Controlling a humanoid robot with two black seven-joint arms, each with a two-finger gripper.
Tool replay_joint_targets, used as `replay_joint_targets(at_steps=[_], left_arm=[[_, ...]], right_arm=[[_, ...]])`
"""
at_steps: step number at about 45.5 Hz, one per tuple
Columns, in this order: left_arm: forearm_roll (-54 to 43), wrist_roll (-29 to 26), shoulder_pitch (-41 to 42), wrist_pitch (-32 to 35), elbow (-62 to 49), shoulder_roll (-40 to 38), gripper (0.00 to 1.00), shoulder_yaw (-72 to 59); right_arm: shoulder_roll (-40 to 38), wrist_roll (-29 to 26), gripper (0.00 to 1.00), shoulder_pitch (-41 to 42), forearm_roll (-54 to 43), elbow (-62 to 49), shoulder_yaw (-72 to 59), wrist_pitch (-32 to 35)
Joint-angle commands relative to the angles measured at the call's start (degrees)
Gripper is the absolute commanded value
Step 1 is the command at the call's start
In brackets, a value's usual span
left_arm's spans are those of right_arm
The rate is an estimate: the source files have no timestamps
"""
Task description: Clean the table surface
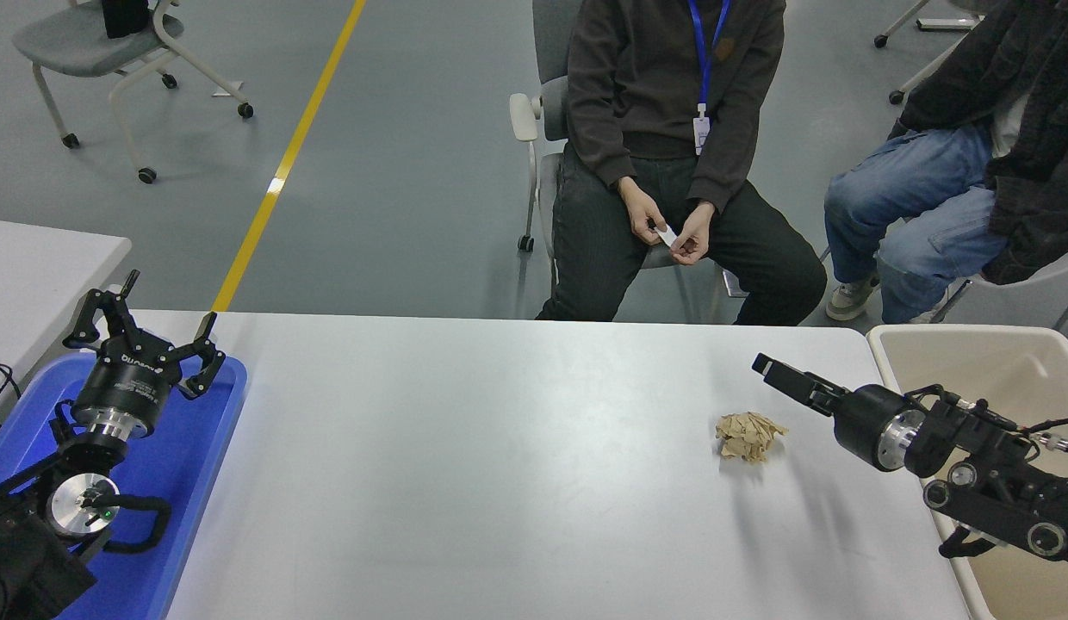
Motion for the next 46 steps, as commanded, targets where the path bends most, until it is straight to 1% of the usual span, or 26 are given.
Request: replay_joint_targets(at_steps=[1,4,10,19,28,34,46], left_arm=[[0.0,0.0,0.0,0.0,0.0,0.0,1.00,0.0],[0.0,0.0,0.0,0.0,0.0,0.0,1.00,0.0],[0.0,0.0,0.0,0.0,0.0,0.0,1.00,0.0],[0.0,0.0,0.0,0.0,0.0,0.0,1.00,0.0],[0.0,0.1,0.0,0.0,0.0,0.0,1.00,0.0],[0.0,0.0,0.0,0.0,0.0,0.0,1.00,0.0],[0.0,0.0,0.0,0.0,0.0,0.0,1.00,0.0]], right_arm=[[0.2,0.0,0.98,0.4,-2.0,-0.4,-5.4,-5.4],[0.6,-0.1,0.98,0.8,-2.1,-0.4,-7.3,-7.1],[3.7,-0.2,0.98,1.0,-2.1,-1.5,-10.1,-9.9],[4.5,-3.0,0.99,4.8,-2.2,-1.8,-17.6,-9.9],[7.9,-7.3,0.99,9.7,-2.0,-1.7,-26.0,-9.1],[9.2,-7.8,0.99,13.0,-1.5,-1.8,-29.7,-8.8],[11.0,-7.8,0.99,17.0,-1.5,-3.2,-34.7,-7.7]])
